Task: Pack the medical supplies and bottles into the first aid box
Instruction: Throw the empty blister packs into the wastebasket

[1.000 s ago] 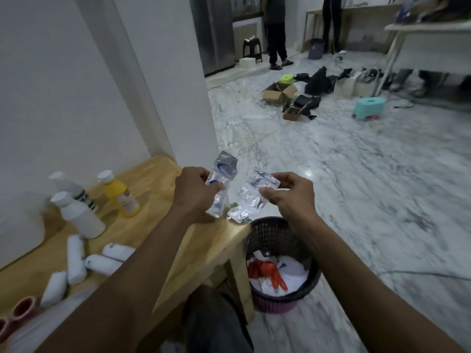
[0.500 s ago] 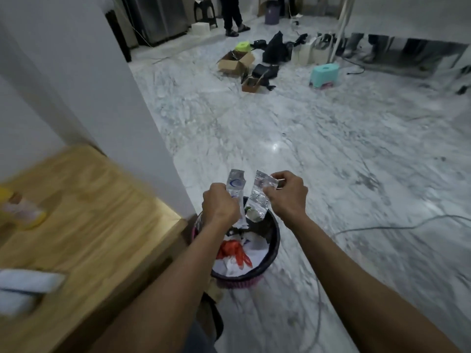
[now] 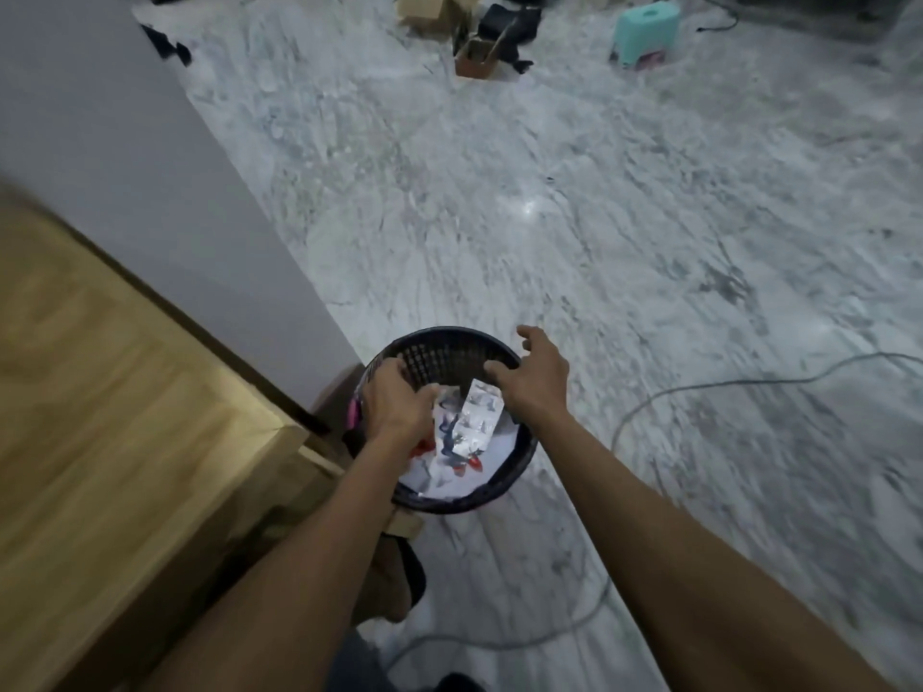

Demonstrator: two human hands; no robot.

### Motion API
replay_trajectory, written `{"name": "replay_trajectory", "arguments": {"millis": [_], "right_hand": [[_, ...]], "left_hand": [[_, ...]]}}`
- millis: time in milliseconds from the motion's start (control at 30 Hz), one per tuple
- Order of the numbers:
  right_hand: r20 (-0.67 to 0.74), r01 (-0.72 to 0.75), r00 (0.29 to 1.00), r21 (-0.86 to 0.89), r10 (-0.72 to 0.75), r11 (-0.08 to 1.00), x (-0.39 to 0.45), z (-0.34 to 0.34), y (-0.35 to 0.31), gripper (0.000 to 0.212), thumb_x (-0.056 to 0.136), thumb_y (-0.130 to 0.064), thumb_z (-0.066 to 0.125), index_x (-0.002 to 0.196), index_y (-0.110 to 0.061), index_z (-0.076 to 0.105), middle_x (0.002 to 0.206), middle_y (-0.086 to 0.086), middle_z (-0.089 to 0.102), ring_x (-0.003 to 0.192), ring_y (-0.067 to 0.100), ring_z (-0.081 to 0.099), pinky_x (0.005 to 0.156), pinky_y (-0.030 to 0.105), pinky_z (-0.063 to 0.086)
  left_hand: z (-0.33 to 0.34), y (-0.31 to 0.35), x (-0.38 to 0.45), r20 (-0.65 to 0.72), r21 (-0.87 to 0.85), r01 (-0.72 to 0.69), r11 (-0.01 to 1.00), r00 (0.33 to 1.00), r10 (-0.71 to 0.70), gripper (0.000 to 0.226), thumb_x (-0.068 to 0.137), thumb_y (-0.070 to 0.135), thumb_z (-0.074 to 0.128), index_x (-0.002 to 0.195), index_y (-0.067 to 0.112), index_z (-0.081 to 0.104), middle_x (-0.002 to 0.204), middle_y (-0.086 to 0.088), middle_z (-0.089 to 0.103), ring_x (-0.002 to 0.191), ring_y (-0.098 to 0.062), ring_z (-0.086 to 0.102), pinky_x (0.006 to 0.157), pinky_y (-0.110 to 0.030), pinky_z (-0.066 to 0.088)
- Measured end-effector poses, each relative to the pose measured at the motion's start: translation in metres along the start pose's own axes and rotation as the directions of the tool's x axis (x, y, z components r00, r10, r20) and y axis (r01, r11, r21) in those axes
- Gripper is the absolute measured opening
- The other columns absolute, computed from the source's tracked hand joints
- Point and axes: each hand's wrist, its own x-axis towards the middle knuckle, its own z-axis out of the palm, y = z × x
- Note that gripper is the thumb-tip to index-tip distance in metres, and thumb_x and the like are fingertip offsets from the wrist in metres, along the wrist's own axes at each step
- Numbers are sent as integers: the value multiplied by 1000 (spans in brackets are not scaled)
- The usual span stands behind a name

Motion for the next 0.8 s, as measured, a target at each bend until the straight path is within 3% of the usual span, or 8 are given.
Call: {"name": "replay_trajectory", "arguments": {"millis": [167,533,800], "right_hand": [[-3,-18,1000,-30,18,999,9,12,9,64,84,-29,74,140,-16,46,137,10,53,126,30,50,102,41,46],[-25,5,1000,-13,-5,1000,-4,-2,-9,63,85,-29,73,140,-19,45,139,9,52,126,29,51,105,45,45],[-95,193,978,95,-184,977,-54,-63,-76,59,85,-27,71,139,-20,47,139,7,53,127,26,52,103,47,47]], "left_hand": [[6,-6,7,4,8,-2,1000,1000,2,57,85,26,73,134,6,51,131,-15,60,122,-33,55,100,-45,47],[-14,10,-8,-5,-13,-44,999,999,43,55,84,33,71,130,8,53,126,-13,62,116,-32,57,96,-41,49],[-69,62,-66,-61,-121,-207,971,978,201,62,91,36,64,143,13,41,144,-13,47,130,-30,46,105,-42,41]]}}
